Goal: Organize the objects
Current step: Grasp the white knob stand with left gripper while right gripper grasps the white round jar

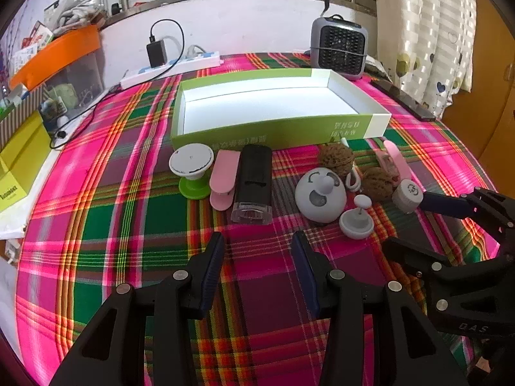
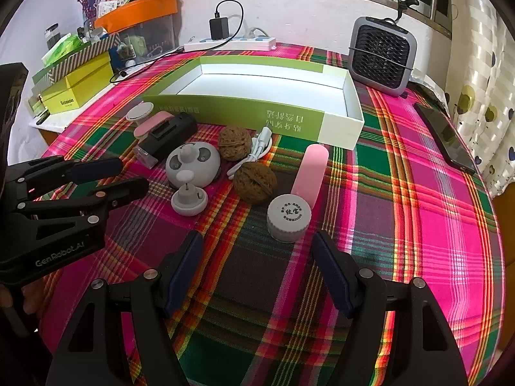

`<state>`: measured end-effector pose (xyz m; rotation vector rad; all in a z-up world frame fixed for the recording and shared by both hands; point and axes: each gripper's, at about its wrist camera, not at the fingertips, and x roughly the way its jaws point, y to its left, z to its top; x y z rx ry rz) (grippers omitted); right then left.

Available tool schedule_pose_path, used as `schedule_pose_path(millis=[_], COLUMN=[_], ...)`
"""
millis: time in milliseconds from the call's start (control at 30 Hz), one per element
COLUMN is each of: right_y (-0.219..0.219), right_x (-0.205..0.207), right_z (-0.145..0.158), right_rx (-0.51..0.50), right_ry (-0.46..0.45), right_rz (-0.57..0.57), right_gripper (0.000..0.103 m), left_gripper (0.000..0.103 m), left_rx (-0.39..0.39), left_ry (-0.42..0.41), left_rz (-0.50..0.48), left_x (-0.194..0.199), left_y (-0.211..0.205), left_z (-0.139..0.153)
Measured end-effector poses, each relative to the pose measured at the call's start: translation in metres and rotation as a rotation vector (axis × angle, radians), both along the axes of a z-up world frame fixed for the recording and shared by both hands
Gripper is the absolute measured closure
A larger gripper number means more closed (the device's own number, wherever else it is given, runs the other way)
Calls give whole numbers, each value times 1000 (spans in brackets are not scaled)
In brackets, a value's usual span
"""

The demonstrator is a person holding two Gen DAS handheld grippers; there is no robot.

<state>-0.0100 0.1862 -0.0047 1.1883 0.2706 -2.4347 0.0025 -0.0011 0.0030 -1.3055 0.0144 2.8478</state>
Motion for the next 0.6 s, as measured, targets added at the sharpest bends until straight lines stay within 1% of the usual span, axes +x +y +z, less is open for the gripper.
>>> schedule_pose_path(millis=[367, 600], right_y=[5, 6], right_x=[-5, -9], right_z=[1, 3], right_rx=[-22, -41], right_ry=[-9, -11], right_rz=[5, 14], right_gripper=[32, 32], left_gripper=[61, 61], left_rx=[48, 62], left_ry=[16, 26], left_rz=[-6, -2], left_x=[-4, -7], left_y=[-9, -14], left_z=[7, 10])
